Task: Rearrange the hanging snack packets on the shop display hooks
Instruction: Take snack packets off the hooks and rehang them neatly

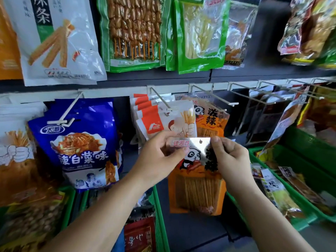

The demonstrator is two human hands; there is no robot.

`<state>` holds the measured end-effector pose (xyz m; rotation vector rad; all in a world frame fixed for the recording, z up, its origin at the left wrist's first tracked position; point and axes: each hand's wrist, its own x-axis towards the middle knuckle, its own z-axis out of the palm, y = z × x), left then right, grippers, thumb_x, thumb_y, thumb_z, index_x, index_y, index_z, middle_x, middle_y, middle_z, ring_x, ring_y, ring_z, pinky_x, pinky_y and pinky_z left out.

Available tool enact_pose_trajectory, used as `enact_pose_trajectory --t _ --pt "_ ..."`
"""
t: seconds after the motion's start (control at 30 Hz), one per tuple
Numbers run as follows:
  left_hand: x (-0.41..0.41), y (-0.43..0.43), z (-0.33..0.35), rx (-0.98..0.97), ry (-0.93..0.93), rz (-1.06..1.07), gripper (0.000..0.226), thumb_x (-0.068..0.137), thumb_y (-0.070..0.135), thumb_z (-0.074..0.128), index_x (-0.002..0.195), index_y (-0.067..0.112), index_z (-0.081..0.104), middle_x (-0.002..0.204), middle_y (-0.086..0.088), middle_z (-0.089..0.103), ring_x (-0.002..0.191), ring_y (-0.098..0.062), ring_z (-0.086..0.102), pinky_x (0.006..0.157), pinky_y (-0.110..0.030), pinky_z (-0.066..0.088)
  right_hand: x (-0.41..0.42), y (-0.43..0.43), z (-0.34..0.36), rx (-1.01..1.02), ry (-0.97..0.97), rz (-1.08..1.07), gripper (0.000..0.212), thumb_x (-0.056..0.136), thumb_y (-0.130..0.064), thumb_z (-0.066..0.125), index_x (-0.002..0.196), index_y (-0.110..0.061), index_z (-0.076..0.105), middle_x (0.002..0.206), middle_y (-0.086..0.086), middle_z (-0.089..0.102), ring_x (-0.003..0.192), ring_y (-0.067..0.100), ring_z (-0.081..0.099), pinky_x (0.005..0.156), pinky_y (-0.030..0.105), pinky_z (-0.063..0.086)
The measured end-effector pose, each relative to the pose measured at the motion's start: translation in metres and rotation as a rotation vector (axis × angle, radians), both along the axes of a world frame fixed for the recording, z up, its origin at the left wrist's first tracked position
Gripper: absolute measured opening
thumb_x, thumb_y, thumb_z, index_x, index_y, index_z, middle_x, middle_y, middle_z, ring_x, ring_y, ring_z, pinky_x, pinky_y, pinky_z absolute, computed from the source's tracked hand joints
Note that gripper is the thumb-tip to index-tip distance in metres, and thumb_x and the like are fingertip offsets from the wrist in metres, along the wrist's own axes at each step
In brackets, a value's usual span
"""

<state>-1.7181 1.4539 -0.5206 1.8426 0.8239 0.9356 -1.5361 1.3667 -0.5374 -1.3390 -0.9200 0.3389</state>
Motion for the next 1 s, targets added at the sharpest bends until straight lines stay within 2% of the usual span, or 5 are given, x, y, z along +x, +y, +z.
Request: enact_pose_trajectory --t 0.1,0.3,0.6,0.77,1.0 --pt "0.016 -0.006 -0.001 -0.039 -0.051 0.040 0.037 0.089 0.024 0.080 0.121 0.032 0.065 0.110 0.012 0.076 0.097 0.006 0.071 0.081 -0.014 0.056 0.009 -0.006 0.011 -0.010 0.003 0.000 0.042 0.106 -0.028 0.061 0.075 0.000 0.066 0.063 0.016 0.061 0.062 0.012 0.059 0.056 0.028 0.048" --pt "0.061 -0.004 0.021 0.024 -0.086 0.108 0.033 0.090 0.026 0.078 0.114 0.033 0.057 0.096 0.018 0.067 0.077 0.018 0.063 0.062 -0.003 0.043 0.053 0.003 0.042 -0.012 0.139 -0.020 0.022 0.088 -0.032 0.083 0.074 -0.016 0.079 0.081 0.008 0.078 0.086 0.033 0.076 0.089 0.048 0.060" --pt "0.115 0.005 0.040 0.117 -0.151 0.159 0.017 0.091 0.028 0.077 0.106 0.028 0.069 0.095 0.014 0.077 0.086 0.005 0.071 0.071 -0.013 0.053 0.101 0.027 0.050 0.104 0.313 -0.038 0.024 0.091 -0.021 0.082 0.094 0.002 0.075 0.079 0.011 0.078 0.074 0.017 0.076 0.069 0.031 0.064" --pt "0.121 0.013 0.039 0.144 -0.121 0.206 0.031 0.090 0.023 0.077 0.080 0.042 0.055 0.071 0.048 0.061 0.073 0.027 0.059 0.058 -0.002 0.045 0.109 0.046 0.054 0.081 0.258 -0.048 0.012 0.089 -0.018 0.082 0.087 -0.006 0.080 0.089 0.021 0.080 0.078 0.027 0.077 0.079 0.046 0.064" --pt "0.122 0.020 0.034 0.219 -0.086 0.306 0.019 0.089 0.030 0.078 0.083 0.028 0.060 0.078 0.018 0.065 0.073 0.008 0.062 0.076 -0.031 0.059 0.103 0.055 0.039 -0.006 0.003 -0.423 0.036 0.081 -0.041 0.086 0.095 -0.016 0.065 0.086 -0.007 0.067 0.080 0.019 0.066 0.073 0.034 0.048"
